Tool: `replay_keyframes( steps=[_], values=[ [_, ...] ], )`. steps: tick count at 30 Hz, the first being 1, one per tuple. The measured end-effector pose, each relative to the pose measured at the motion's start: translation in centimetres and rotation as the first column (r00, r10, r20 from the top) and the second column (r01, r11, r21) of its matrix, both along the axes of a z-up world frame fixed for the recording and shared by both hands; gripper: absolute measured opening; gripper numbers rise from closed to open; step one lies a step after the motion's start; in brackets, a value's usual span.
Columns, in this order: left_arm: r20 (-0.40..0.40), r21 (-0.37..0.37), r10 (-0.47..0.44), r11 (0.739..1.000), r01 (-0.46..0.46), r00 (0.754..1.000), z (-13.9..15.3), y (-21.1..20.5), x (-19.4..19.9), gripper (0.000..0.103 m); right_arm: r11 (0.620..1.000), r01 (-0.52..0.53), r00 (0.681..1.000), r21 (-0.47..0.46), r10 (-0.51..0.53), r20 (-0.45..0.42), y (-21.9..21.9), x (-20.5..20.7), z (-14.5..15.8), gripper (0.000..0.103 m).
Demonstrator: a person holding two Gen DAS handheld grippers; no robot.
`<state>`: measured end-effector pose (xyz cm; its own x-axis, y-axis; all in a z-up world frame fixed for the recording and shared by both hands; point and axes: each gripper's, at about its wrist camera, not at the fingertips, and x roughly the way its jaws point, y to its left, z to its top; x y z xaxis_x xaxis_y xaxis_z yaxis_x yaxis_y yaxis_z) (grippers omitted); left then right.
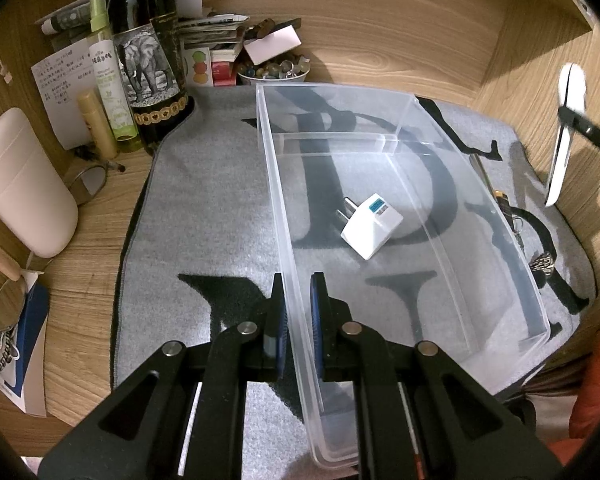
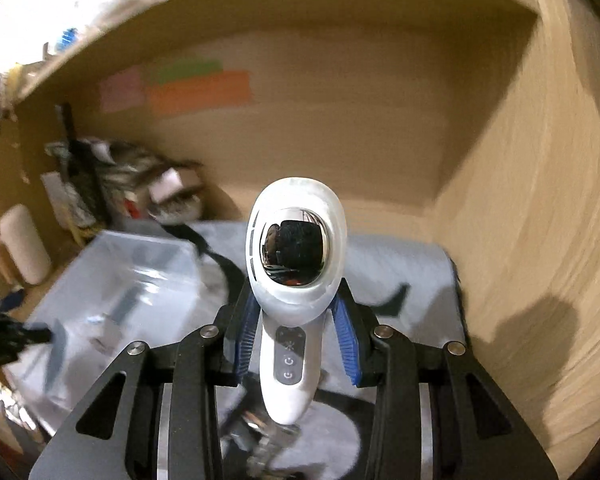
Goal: Organize rigid objects
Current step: 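Lower the white device into the clear box and release it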
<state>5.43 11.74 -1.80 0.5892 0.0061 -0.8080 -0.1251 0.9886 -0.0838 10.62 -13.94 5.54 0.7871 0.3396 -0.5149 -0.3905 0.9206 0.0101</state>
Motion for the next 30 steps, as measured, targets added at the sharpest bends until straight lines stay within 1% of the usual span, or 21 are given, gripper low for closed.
replay_keyframes(
  steps=[3, 7, 10, 13, 16, 21, 28, 30],
  values=[
    [0.003, -0.003, 0.002, 1.000, -0.002, 1.000, 0.1, 0.0, 0.0, 0.010, 0.998, -0.065, 0.997, 0.016, 0.064, 0.037, 1.8, -1.0, 1.4, 0.033],
    [0.004, -0.003, 0.003, 1.000, -0.003, 1.000, 0.1, 0.1, 0.0, 0.010, 0.989, -0.144, 0.988, 0.017, 0.142, 0.060, 4.5, -1.8, 2.3, 0.033],
    [0.004, -0.002, 0.002, 1.000, -0.002, 1.000, 0.1, 0.1, 0.0, 0.010, 0.980, -0.198, 0.979, 0.027, 0.195, 0.066, 6.5, -2.1, 2.6, 0.033],
    [0.003, -0.002, 0.003, 1.000, -0.003, 1.000, 0.1, 0.0, 0.0, 0.010, 0.970, -0.240, 0.970, 0.038, 0.237, 0.055, 8.1, -2.2, 2.3, 0.033],
    [0.004, -0.003, 0.003, 1.000, -0.003, 1.000, 0.1, 0.0, -0.1, 0.010, 0.960, -0.278, 0.960, 0.033, 0.277, 0.032, 9.5, -2.3, 1.5, 0.033],
    [0.006, -0.004, 0.003, 1.000, -0.003, 1.000, 0.1, 0.0, 0.0, 0.010, 0.946, -0.324, 0.945, -0.006, 0.323, -0.049, 11.8, -1.7, -0.9, 0.033],
    [0.010, -0.011, -0.001, 1.000, 0.001, 1.000, 0.1, 0.1, -0.1, 0.010, 0.934, -0.350, 0.927, -0.077, 0.334, -0.169, 13.8, -0.4, -4.8, 0.033],
    [0.012, -0.011, -0.002, 1.000, 0.002, 1.000, 0.0, 0.1, -0.1, 0.010, 0.931, -0.353, 0.925, -0.096, 0.332, -0.184, 14.3, -0.2, -5.4, 0.033]
  ],
)
